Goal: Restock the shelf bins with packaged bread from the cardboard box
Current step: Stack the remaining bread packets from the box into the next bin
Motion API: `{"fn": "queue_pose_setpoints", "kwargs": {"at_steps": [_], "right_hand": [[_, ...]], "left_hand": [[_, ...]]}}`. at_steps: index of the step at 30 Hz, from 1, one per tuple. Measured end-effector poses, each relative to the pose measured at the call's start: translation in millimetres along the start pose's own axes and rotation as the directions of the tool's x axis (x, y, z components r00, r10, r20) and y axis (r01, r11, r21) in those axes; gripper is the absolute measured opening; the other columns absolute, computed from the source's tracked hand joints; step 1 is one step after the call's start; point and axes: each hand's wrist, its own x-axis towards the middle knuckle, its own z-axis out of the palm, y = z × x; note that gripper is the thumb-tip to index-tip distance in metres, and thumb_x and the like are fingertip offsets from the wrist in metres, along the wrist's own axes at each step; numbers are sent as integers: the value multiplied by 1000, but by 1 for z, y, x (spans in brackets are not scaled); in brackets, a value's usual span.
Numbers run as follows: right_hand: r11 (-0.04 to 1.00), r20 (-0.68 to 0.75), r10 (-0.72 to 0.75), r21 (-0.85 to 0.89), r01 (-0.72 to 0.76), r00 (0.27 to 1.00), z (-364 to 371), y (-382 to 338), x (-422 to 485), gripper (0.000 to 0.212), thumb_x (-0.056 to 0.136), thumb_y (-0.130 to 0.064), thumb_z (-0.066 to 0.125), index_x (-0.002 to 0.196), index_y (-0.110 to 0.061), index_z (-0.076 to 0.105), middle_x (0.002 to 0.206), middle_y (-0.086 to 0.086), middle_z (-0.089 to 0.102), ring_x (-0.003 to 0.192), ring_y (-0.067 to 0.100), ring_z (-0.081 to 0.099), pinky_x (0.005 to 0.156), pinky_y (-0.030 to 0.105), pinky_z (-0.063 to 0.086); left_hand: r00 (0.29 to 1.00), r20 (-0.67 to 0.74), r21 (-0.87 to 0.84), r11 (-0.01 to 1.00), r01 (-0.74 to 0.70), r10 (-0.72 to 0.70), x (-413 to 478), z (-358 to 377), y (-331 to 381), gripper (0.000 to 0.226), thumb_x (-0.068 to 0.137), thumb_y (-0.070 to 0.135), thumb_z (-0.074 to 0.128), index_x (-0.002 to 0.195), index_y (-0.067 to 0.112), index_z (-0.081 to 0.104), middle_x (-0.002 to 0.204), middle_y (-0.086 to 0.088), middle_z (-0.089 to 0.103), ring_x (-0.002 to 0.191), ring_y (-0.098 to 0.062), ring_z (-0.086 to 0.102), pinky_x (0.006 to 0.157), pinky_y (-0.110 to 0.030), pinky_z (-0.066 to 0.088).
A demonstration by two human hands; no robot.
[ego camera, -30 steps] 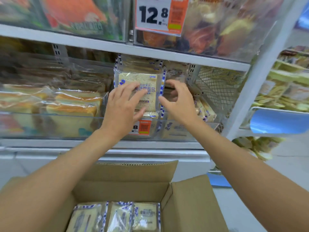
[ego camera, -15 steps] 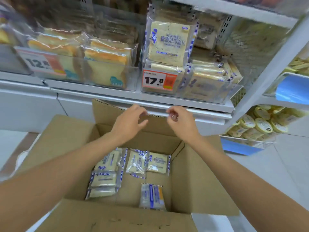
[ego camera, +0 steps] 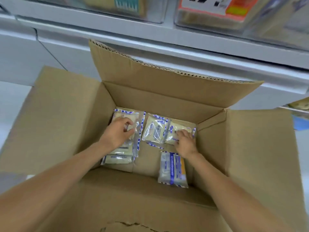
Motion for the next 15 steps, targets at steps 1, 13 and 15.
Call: {"fn": "queue_pose_setpoints", "kwargs": {"at_steps": [1,13,15], "right_hand": [[1000,-85,0,-12,-1,996,0,-1,2,53,90,-18,54,141,-19,41,148,5,35,139,32,30,116,43,22],[970,-72,-190,139,199,979,-77,-27,-2,53,83,-35,72,131,-20,55,114,0,48,118,22,42,101,34,34],[924,-29,-291,249,289,956,-91,-47,-12,59,80,-33,77,132,-18,55,113,-1,50,115,19,46,93,26,36]], "left_hand": [[1000,9,-23,1000,14,-14,0,2,-4,22,90,28,67,110,21,64,111,3,57,84,-14,61,80,-34,53],[981,187,-327,938,116,-57,2,13,32,74,74,41,81,137,25,45,136,9,48,116,-11,51,95,-26,44],[952,293,-358,913,196,-90,4,19,49,99,62,55,84,143,22,38,136,7,50,122,-12,49,101,-31,44]]}}
